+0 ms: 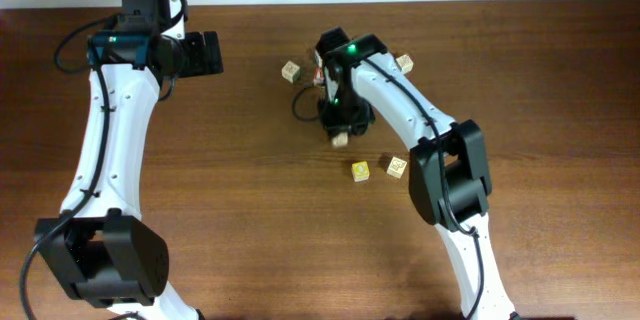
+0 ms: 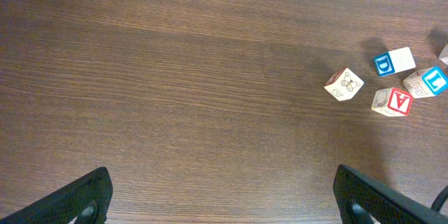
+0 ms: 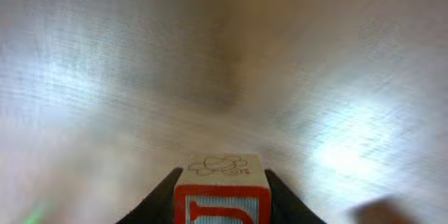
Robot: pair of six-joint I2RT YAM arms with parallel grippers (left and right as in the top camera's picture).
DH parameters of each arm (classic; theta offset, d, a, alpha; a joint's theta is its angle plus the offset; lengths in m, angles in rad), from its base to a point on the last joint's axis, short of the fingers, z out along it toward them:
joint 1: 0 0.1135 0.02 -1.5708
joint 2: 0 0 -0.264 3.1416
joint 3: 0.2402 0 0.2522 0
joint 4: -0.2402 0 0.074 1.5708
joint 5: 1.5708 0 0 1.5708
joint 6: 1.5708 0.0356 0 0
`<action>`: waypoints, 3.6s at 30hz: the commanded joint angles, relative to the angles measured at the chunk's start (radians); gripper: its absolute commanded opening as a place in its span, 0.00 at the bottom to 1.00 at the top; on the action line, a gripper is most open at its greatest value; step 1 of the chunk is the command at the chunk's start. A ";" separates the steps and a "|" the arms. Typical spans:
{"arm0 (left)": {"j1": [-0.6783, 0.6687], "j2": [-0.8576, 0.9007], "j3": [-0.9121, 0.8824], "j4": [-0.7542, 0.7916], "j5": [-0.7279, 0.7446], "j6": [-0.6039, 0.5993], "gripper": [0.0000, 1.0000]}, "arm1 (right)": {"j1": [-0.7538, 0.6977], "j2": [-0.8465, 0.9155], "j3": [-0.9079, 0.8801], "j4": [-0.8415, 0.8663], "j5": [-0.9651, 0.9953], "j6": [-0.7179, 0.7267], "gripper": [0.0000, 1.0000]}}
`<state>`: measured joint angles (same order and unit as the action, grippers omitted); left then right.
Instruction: Rotate 4 blocks
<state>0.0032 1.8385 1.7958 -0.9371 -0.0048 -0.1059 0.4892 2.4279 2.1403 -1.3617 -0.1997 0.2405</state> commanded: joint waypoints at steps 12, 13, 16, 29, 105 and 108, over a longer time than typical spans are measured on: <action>0.000 0.002 0.022 0.001 -0.003 0.002 0.99 | -0.055 0.006 0.006 0.581 0.134 0.182 0.67; 0.000 0.002 0.022 0.001 -0.003 0.002 0.99 | -0.045 0.026 0.006 0.638 0.140 0.188 0.63; 0.000 0.002 0.022 0.001 -0.003 0.002 0.99 | -0.014 0.078 0.006 0.740 0.171 0.198 0.61; 0.000 0.002 0.022 0.001 -0.003 0.002 0.99 | -0.006 0.096 0.027 0.712 0.436 0.112 0.63; 0.000 0.002 0.022 0.001 -0.003 0.002 0.99 | -0.013 -0.044 0.748 -0.337 -0.051 0.052 0.61; 0.000 0.002 0.022 0.001 -0.003 0.002 0.99 | -0.025 -0.216 0.787 -0.338 -0.048 0.019 0.61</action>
<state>0.0032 1.8389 1.7962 -0.9371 -0.0048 -0.1059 0.4591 2.3642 2.9025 -1.6924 -0.2371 0.3088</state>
